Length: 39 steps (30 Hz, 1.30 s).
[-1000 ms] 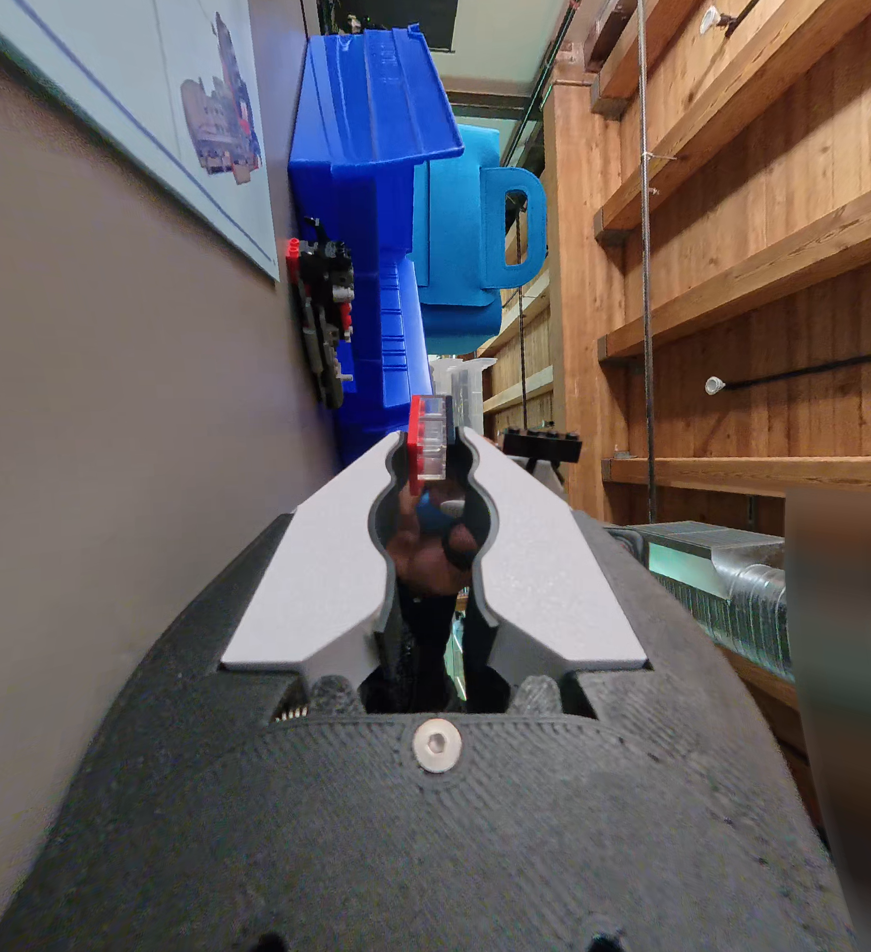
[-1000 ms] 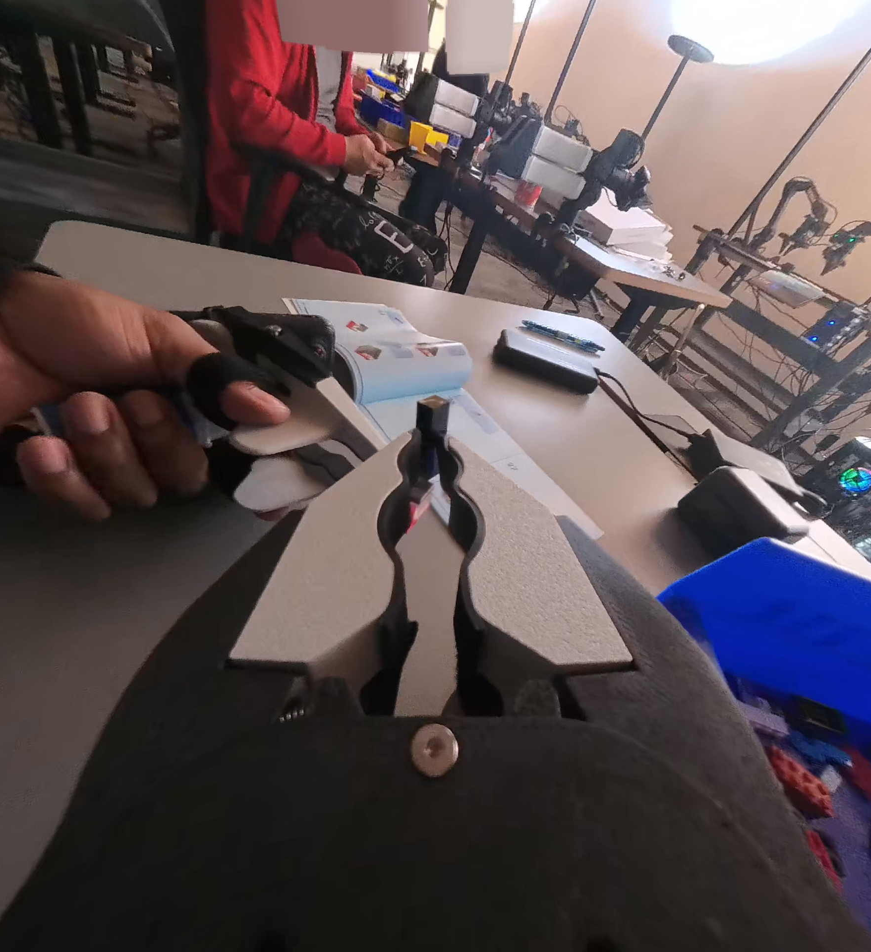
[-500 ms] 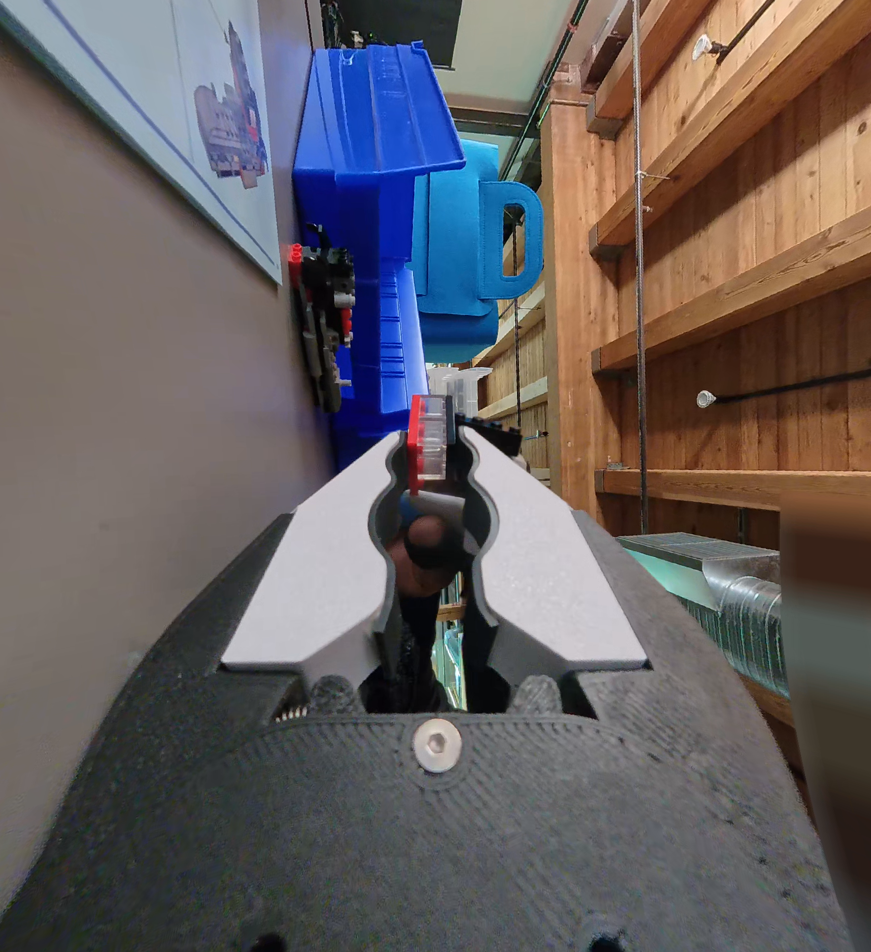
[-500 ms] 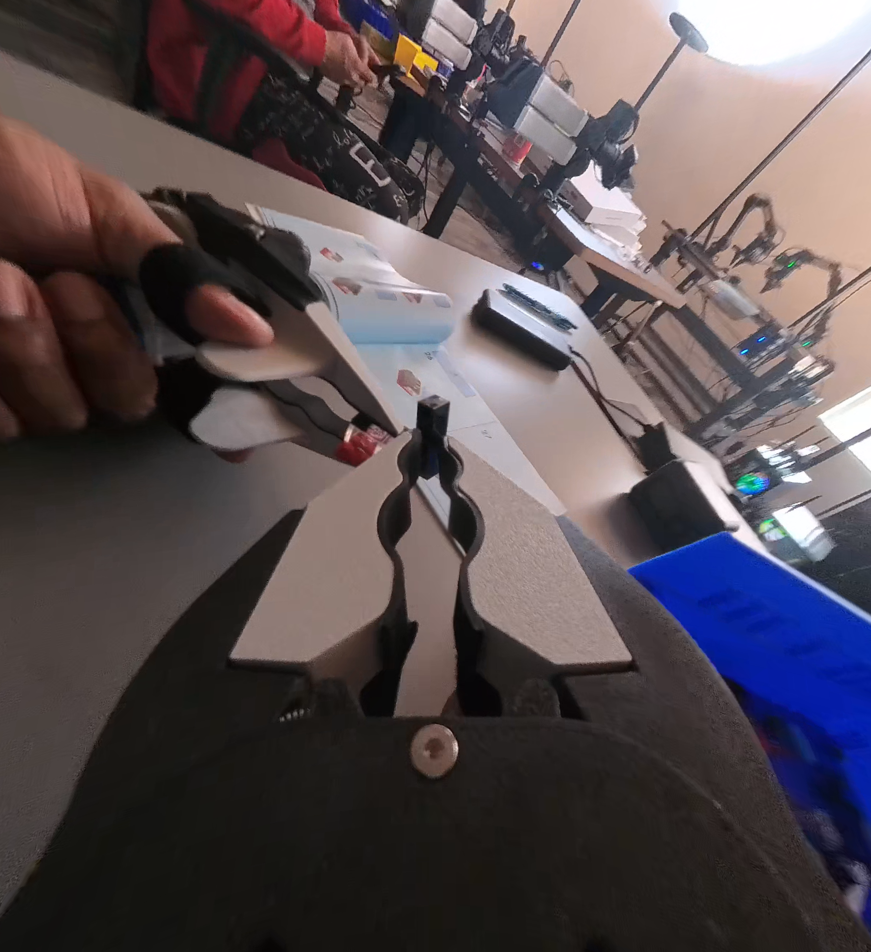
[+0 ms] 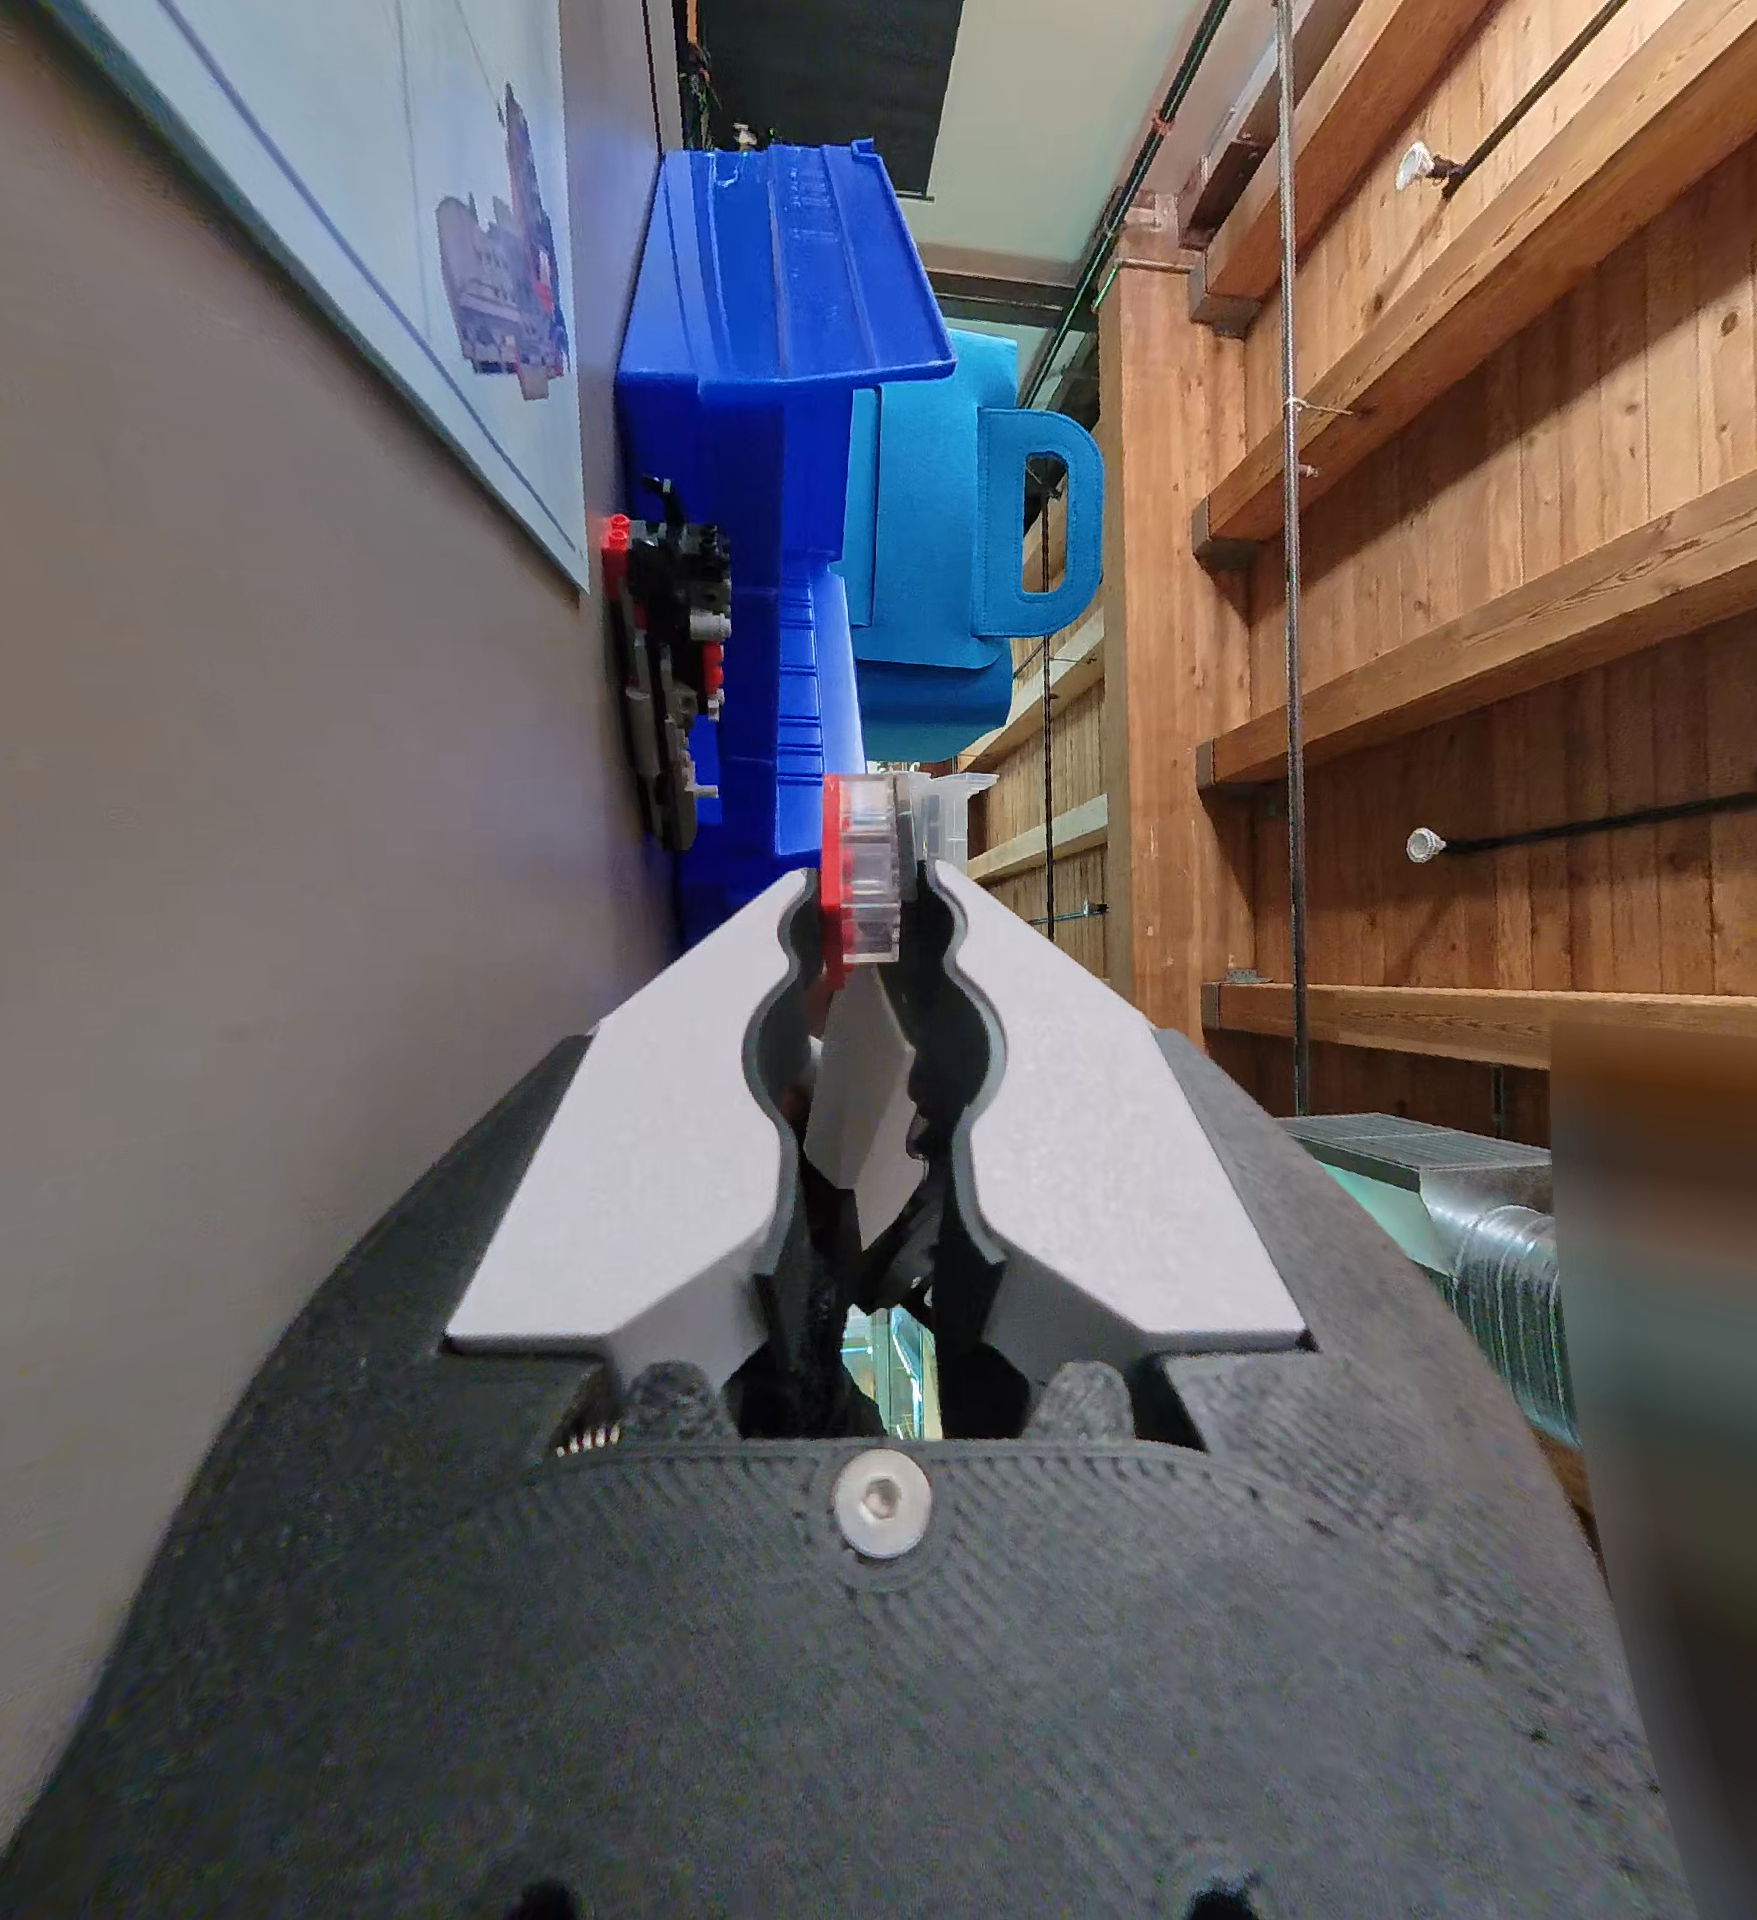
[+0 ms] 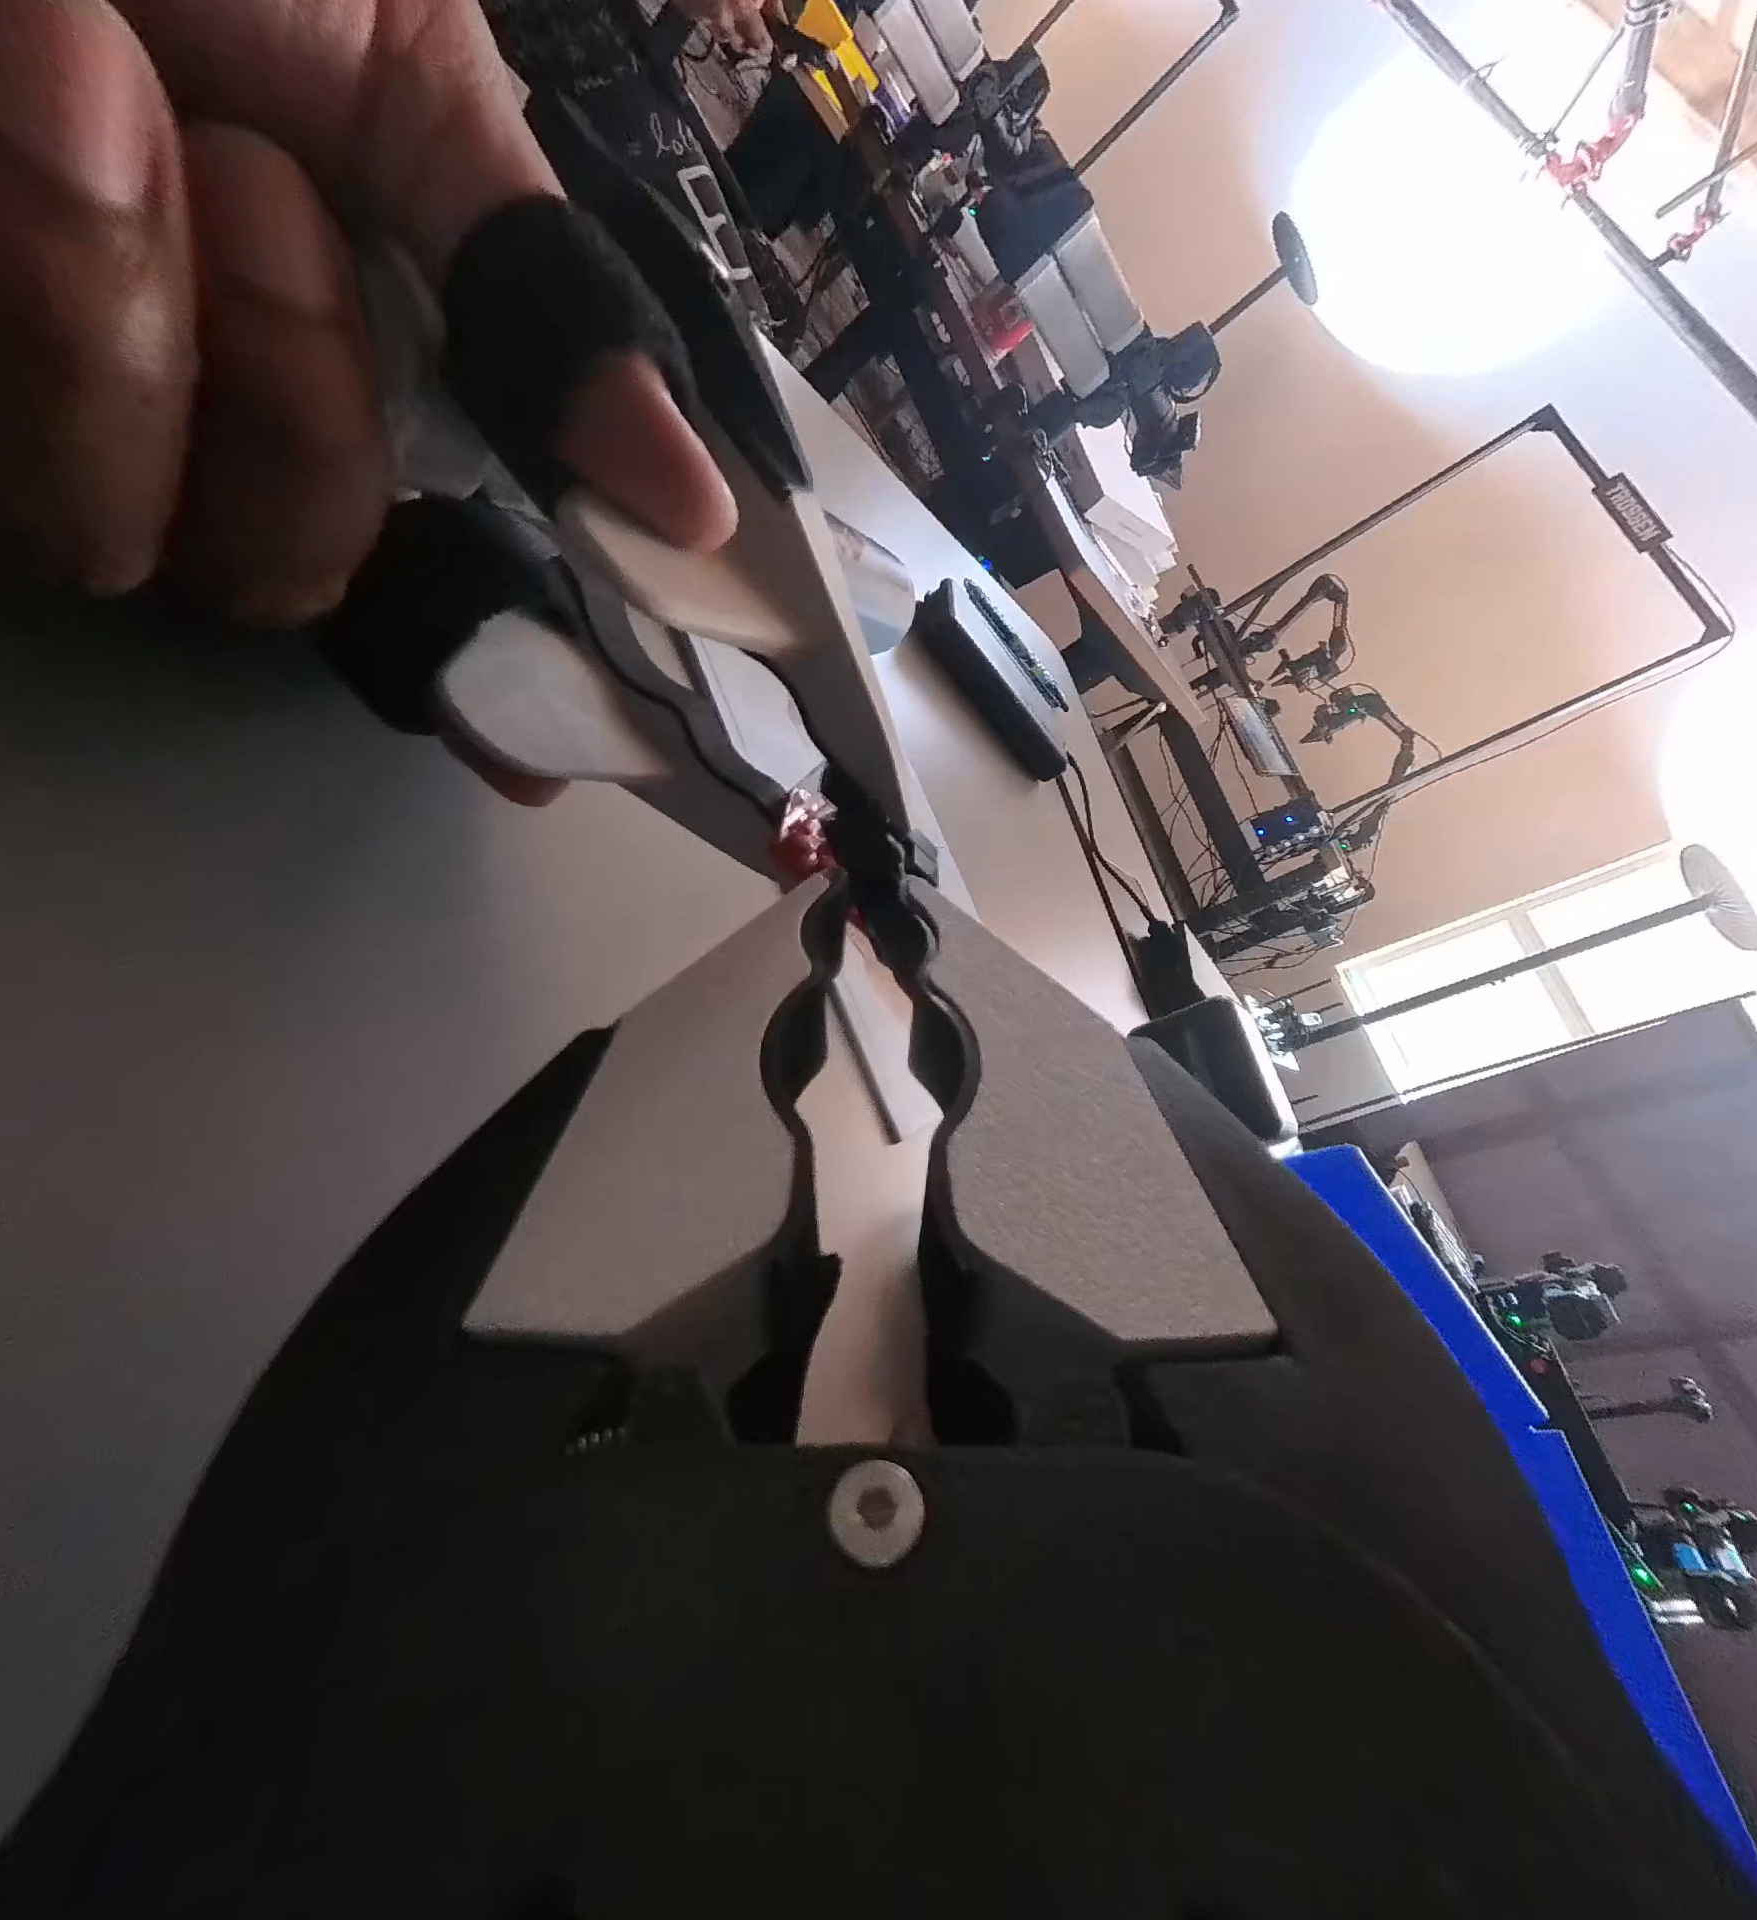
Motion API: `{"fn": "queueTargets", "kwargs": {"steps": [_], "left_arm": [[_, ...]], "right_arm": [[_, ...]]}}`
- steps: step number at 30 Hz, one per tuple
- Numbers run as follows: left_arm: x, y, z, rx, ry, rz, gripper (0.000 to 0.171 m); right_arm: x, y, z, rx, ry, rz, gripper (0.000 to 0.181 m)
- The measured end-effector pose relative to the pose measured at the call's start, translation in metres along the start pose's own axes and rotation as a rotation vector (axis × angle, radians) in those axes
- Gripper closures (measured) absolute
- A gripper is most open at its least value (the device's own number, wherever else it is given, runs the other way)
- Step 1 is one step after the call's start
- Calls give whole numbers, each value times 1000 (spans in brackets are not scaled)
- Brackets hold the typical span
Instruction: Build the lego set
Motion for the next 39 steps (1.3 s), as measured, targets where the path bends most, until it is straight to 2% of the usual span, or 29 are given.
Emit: {"fn": "queueTargets", "kwargs": {"steps": [14, 21, 31, 39], "left_arm": [[-2, 0, 1, -7, -11, -17, 154], [-6, 3, 3, -44, -6, -104, 154], [-6, 8, 5, -85, 30, -159, 154], [-7, 10, 5, -96, 46, -178, 154]], "right_arm": [[-3, 3, -3, 95, 42, -47, 170], [0, 12, -2, 130, 69, -51, 169], [1, 17, -2, 146, 113, 81, 160], [3, 23, -1, 138, 173, 253, 156]]}}
Point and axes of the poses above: each gripper's, where its closed fingertips meet, z out along the fingers, x out of its top, y = z × x across the jaws, the point moved 6 cm from there along -z, back along the fingers, and after that the axes turned 7 degrees about y, right-handed, at the moved point
